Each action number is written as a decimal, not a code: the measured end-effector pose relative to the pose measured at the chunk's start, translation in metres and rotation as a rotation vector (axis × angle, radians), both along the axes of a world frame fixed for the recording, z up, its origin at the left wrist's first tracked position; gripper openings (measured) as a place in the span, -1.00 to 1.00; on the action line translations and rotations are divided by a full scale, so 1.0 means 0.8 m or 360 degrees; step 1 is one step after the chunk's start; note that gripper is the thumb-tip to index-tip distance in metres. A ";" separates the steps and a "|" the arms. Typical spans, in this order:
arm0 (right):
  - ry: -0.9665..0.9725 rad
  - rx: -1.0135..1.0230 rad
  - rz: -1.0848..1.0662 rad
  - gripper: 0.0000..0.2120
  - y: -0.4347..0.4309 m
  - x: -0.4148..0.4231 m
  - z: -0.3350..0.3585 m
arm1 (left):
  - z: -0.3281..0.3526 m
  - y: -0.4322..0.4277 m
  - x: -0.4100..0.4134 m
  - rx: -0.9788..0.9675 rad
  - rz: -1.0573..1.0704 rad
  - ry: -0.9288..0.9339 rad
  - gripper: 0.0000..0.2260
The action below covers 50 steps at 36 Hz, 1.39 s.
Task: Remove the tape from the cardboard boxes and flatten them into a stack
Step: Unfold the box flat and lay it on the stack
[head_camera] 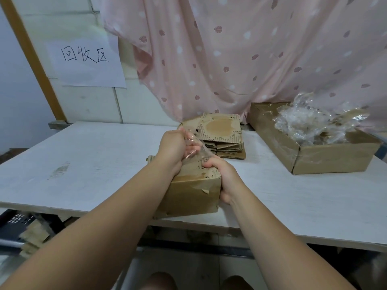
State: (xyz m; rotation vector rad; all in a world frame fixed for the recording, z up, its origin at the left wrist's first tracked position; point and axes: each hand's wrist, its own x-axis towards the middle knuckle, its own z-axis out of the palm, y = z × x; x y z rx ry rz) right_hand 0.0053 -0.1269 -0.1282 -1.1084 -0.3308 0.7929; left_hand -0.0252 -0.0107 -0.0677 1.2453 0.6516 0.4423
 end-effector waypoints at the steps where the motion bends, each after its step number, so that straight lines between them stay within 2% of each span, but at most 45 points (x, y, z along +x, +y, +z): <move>1: 0.0015 -0.0007 0.0006 -0.79 0.000 0.000 0.000 | 0.000 0.000 0.000 -0.0018 0.0023 -0.0009 -0.63; 3: 0.0033 -0.0040 0.0015 -0.83 0.001 0.000 0.000 | 0.002 -0.004 -0.002 -0.0050 0.0054 -0.0045 -0.63; 8: 0.0057 -0.0032 0.0093 -0.79 -0.001 0.002 0.002 | -0.002 0.004 0.002 -0.0109 0.0279 -0.0114 -0.64; 11: 0.0047 0.0010 0.0082 -0.73 0.002 0.003 0.003 | -0.003 0.003 -0.001 0.0007 0.0287 -0.0119 -0.64; 15: 0.0108 -0.0048 0.0056 -0.62 0.000 0.003 0.003 | 0.009 -0.011 -0.011 0.0459 0.0081 -0.0132 -0.74; 17: 0.0133 -0.0080 0.0052 -0.57 -0.003 0.005 0.001 | 0.021 -0.009 -0.016 0.0460 -0.0104 -0.0051 -0.74; 19: 0.0143 -0.0130 0.0053 -0.46 -0.006 0.002 0.001 | 0.032 -0.004 -0.021 0.0475 -0.0375 -0.0012 -0.65; 21: 0.0153 -0.0164 0.0060 -0.34 -0.005 -0.001 0.000 | 0.036 -0.004 -0.026 0.0742 -0.0679 0.0035 -0.61; 22: 0.0157 -0.0165 0.0063 -0.36 -0.004 -0.002 0.001 | 0.035 -0.004 -0.029 0.0950 -0.0775 0.0081 -0.56; 26: 0.0147 -0.0180 0.0028 -0.58 -0.002 -0.001 0.001 | 0.028 0.000 -0.028 0.1815 -0.0824 0.0188 -0.35; 30: 0.0164 -0.0129 0.0063 -0.69 -0.004 -0.001 -0.001 | 0.029 0.000 -0.025 0.2146 -0.0984 0.0081 -0.21; 32: 0.0174 -0.0117 0.0090 -0.78 -0.007 -0.002 -0.001 | 0.033 -0.004 -0.023 0.2285 -0.1084 0.0234 -0.32; 34: 0.0187 -0.0099 0.0130 -0.84 -0.009 -0.002 -0.002 | 0.037 -0.006 -0.017 0.2389 -0.1156 0.0409 -0.58; 37: 0.0207 -0.0042 0.0160 -0.81 -0.010 -0.002 -0.002 | 0.039 -0.007 -0.008 0.2401 -0.1200 0.0502 -0.97; 40: 0.0183 0.0010 0.0170 -0.74 -0.008 -0.003 -0.002 | 0.035 -0.005 -0.004 0.2246 -0.1155 0.0476 -0.83; 43: 0.0199 0.0024 0.0155 -0.81 -0.008 -0.005 -0.002 | 0.022 -0.007 0.002 0.2115 -0.0927 0.0420 -0.84; 48: 0.0222 0.0076 0.0112 -0.74 -0.005 -0.009 -0.006 | 0.004 -0.012 0.009 0.2002 -0.0565 0.0459 -0.76; 50: 0.0206 0.0057 0.0067 -0.76 -0.004 -0.009 -0.005 | 0.003 -0.011 0.007 0.1965 -0.0482 0.0507 -0.82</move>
